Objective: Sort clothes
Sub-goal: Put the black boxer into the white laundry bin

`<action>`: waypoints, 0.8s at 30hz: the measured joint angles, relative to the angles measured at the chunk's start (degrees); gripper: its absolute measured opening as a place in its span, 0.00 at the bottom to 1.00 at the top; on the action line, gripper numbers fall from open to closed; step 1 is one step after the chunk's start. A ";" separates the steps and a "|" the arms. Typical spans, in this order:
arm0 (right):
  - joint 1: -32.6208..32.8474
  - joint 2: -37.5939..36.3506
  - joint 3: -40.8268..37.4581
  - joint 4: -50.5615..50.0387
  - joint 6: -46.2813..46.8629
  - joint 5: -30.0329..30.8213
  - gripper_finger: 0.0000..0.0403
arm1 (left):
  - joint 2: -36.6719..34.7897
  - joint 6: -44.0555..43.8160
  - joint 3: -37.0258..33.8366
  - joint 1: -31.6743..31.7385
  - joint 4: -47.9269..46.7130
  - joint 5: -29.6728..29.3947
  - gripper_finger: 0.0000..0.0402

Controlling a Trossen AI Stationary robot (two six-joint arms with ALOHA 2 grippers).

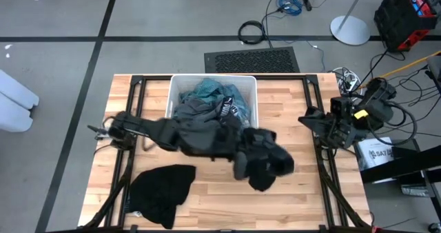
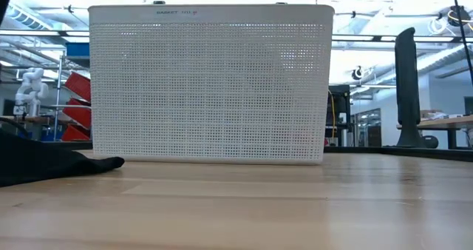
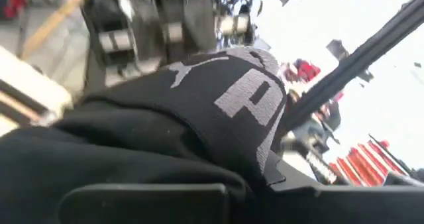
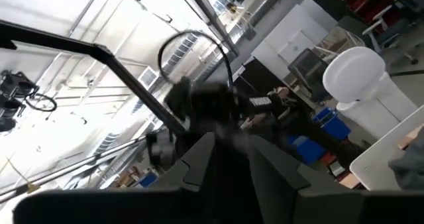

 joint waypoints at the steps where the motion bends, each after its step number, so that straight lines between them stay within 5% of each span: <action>1: 0.11 -0.11 0.00 -0.03 -0.13 -0.03 0.20 | -1.11 0.87 0.00 0.02 -0.02 -1.21 0.03; 13: 0.09 -0.20 0.00 -0.16 -2.61 -0.02 0.20 | -16.75 18.39 0.04 8.13 -6.45 -16.64 0.03; 24: 0.09 -0.20 0.00 -0.18 -3.04 -0.03 0.20 | -17.55 18.39 -0.33 18.92 -37.41 -17.29 0.03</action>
